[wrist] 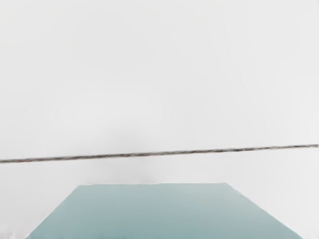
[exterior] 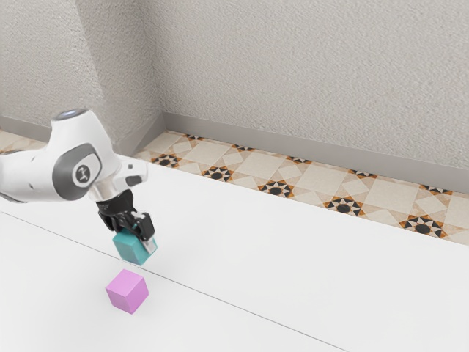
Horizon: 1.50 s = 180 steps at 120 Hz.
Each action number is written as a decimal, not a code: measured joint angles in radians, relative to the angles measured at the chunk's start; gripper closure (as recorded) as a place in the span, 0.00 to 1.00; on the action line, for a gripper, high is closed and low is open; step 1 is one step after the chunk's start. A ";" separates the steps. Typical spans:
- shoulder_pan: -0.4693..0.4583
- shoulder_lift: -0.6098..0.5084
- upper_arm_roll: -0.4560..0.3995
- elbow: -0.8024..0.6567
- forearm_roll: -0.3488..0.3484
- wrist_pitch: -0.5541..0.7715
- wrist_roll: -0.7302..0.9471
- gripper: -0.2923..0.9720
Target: Pick up the blue block with one arm, and put the blue block on the pink block with one arm
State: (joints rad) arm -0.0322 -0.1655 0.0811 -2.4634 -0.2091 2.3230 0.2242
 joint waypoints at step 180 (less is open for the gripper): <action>0.171 -0.097 -0.096 0.416 0.134 -0.266 -0.124 0.26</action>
State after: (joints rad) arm 0.1390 -0.2622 -0.0152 -2.0478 -0.0747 2.0569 0.1005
